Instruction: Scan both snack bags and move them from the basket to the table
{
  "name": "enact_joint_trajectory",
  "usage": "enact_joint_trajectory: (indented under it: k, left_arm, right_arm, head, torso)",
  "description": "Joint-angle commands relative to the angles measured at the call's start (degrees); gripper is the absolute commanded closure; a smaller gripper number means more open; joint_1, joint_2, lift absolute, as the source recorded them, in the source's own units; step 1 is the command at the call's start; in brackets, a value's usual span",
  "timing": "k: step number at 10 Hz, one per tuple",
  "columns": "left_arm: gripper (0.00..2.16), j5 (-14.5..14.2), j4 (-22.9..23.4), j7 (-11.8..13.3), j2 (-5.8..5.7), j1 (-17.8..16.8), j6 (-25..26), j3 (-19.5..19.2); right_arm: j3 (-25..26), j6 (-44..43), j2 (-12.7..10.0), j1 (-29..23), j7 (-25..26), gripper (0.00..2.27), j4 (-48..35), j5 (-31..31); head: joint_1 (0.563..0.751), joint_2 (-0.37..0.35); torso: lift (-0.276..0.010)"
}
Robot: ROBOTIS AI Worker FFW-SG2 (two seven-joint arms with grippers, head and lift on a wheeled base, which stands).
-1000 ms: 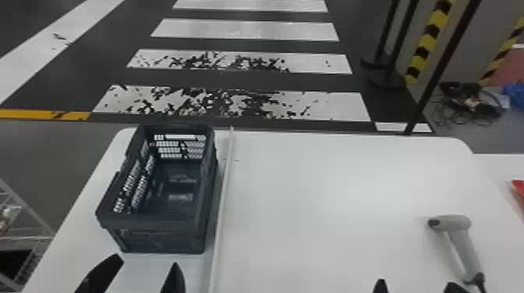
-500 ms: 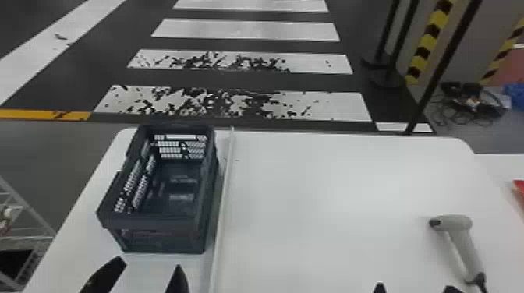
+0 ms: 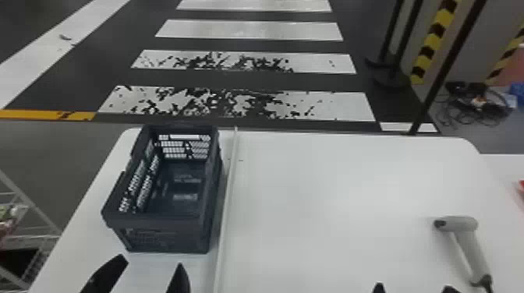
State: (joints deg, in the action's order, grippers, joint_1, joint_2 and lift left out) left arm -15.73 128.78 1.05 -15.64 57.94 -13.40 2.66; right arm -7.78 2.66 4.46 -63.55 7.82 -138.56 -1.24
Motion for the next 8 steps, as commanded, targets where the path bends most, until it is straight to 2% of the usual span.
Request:
enact_joint_trajectory:
  k: [1, 6, 8]
  left_arm:
    - [0.05, 0.0, 0.07, 0.0, 0.08, -0.02, 0.0, 0.06]
    - [0.05, -0.18, -0.46, -0.08, 0.17, -0.72, 0.53, 0.41]
    - [0.05, -0.35, -0.64, -0.26, 0.61, -0.72, 0.0, -0.29]
  right_arm:
    - [-0.05, -0.23, 0.2, 0.01, 0.0, 0.08, -0.04, 0.01]
    - [-0.05, -1.99, 0.2, -0.43, -0.09, 0.08, -0.39, 0.1]
    - [-0.05, -1.82, 0.73, -0.43, -0.53, 0.08, -0.57, 0.71]
  head:
    - [0.695, 0.031]
    - [0.695, 0.027]
    - [0.695, 0.032]
  torso:
    - [-0.098]
    - [-0.098]
    - [-0.098]
